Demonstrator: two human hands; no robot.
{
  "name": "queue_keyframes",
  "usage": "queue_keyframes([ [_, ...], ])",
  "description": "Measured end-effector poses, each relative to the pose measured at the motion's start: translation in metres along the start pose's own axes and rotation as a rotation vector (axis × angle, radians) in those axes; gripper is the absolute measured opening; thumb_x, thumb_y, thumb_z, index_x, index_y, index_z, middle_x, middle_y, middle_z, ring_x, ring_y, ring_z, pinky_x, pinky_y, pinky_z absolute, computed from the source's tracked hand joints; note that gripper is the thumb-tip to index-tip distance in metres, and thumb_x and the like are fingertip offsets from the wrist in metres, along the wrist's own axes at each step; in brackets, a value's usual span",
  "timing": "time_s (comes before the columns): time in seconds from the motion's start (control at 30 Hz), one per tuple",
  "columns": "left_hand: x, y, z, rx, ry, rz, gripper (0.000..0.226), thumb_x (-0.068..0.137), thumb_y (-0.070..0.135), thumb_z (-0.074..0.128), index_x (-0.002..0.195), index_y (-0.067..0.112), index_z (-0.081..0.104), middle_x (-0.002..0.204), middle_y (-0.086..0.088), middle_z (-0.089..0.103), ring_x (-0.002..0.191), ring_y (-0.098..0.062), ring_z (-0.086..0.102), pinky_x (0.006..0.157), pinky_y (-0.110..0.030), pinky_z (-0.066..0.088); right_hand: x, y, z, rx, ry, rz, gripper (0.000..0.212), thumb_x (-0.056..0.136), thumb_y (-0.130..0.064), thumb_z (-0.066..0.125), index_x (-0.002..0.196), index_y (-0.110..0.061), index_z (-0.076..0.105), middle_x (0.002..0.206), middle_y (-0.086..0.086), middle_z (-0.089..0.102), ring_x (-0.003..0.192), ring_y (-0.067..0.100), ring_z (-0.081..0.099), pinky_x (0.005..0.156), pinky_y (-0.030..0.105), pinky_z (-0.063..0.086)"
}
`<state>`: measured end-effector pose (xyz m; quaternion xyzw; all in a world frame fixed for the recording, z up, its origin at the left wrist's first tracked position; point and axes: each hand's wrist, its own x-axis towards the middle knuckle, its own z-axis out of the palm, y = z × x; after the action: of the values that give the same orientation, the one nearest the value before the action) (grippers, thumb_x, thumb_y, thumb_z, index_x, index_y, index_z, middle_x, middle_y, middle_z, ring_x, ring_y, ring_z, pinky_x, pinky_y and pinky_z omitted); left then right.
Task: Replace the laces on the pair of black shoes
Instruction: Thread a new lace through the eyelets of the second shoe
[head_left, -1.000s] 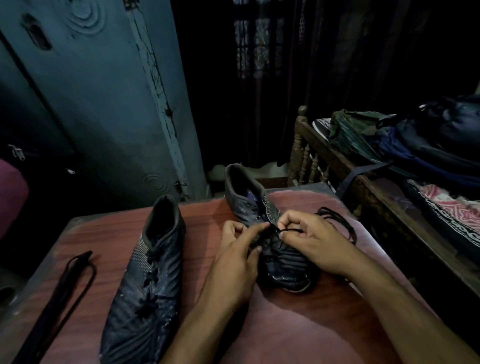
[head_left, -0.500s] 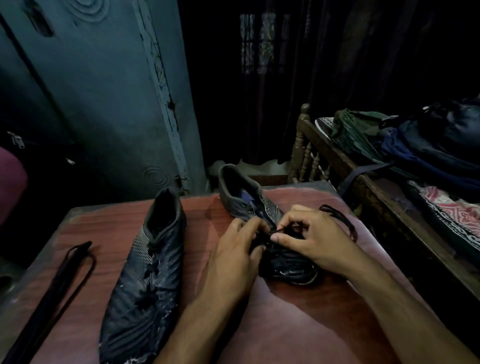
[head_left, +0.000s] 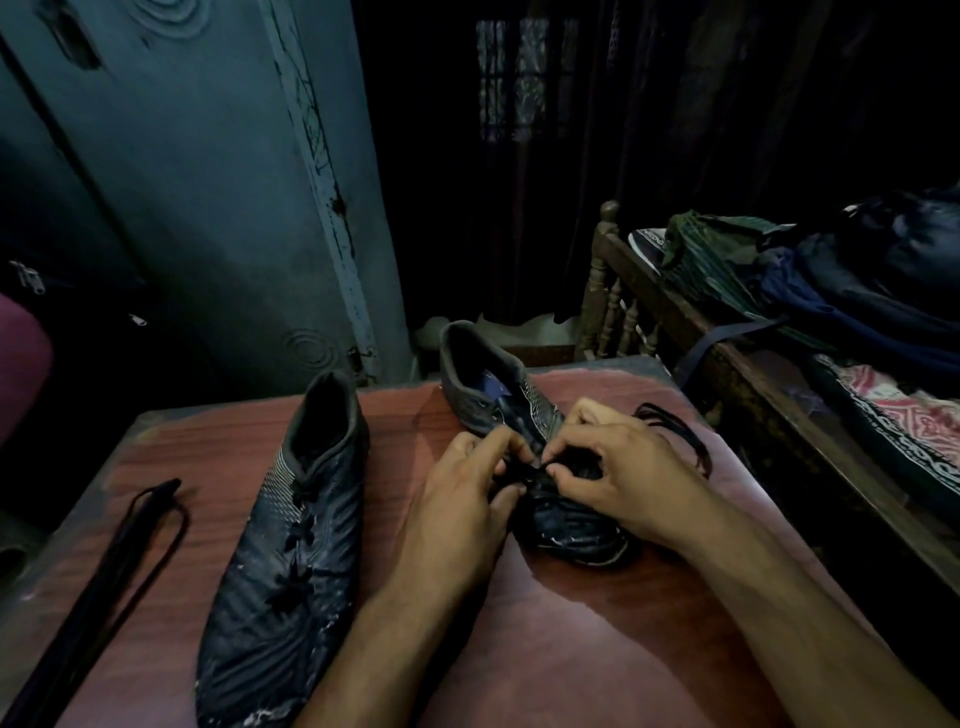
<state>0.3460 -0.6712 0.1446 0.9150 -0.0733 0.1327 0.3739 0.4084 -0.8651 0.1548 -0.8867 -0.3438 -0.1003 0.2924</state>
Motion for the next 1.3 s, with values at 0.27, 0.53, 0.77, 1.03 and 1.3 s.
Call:
queue_keyframes([
  [0.27, -0.001, 0.001, -0.003, 0.029, -0.007, 0.004, 0.026, 0.089, 0.016, 0.07, 0.104, 0.034, 0.056, 0.093, 0.015, 0.045, 0.085, 0.007, 0.046, 0.072, -0.011, 0.035, 0.0, -0.003, 0.002, -0.023, 0.022, 0.025, 0.006, 0.088, -0.03, 0.071, 0.092, -0.031, 0.068, 0.087, -0.011, 0.052, 0.081, 0.006, 0.054, 0.063, 0.02, 0.041],
  [0.53, -0.002, 0.002, -0.002, 0.011, 0.01, 0.012, 0.03, 0.088, 0.012, 0.072, 0.104, 0.034, 0.058, 0.096, 0.017, 0.045, 0.09, 0.011, 0.047, 0.074, -0.002, 0.033, -0.001, -0.005, 0.0, -0.046, -0.043, 0.007, 0.01, 0.092, -0.031, 0.068, 0.1, -0.036, 0.068, 0.091, -0.014, 0.049, 0.082, 0.004, 0.055, 0.061, 0.024, 0.042],
  [0.77, -0.002, 0.002, 0.001, 0.014, 0.073, 0.045, 0.05, 0.09, 0.013, 0.071, 0.127, 0.042, 0.056, 0.109, 0.019, 0.047, 0.101, 0.003, 0.05, 0.081, -0.003, 0.036, 0.0, -0.005, -0.001, -0.003, -0.093, 0.052, 0.008, 0.098, -0.034, 0.063, 0.104, -0.038, 0.066, 0.093, -0.016, 0.049, 0.085, 0.0, 0.052, 0.067, 0.015, 0.039],
  [1.03, 0.004, 0.0, 0.001, -0.5, 0.192, -0.118, 0.041, 0.085, -0.006, 0.074, 0.105, 0.029, 0.07, 0.104, 0.008, 0.073, 0.098, -0.003, 0.069, 0.08, -0.012, 0.051, 0.005, -0.013, 0.008, 0.277, -0.008, 0.225, 0.02, 0.097, -0.017, 0.065, 0.088, -0.035, 0.065, 0.093, -0.012, 0.067, 0.091, -0.002, 0.063, 0.079, 0.02, 0.046],
  [1.3, 0.004, -0.001, 0.004, -0.777, 0.131, -0.169, 0.03, 0.092, -0.005, 0.066, 0.101, 0.023, 0.073, 0.106, -0.001, 0.077, 0.104, -0.021, 0.073, 0.091, -0.043, 0.057, 0.005, -0.017, 0.008, 0.572, 0.089, 0.263, 0.022, 0.092, -0.007, 0.071, 0.085, -0.028, 0.072, 0.084, -0.011, 0.074, 0.084, 0.001, 0.069, 0.079, 0.017, 0.05],
])
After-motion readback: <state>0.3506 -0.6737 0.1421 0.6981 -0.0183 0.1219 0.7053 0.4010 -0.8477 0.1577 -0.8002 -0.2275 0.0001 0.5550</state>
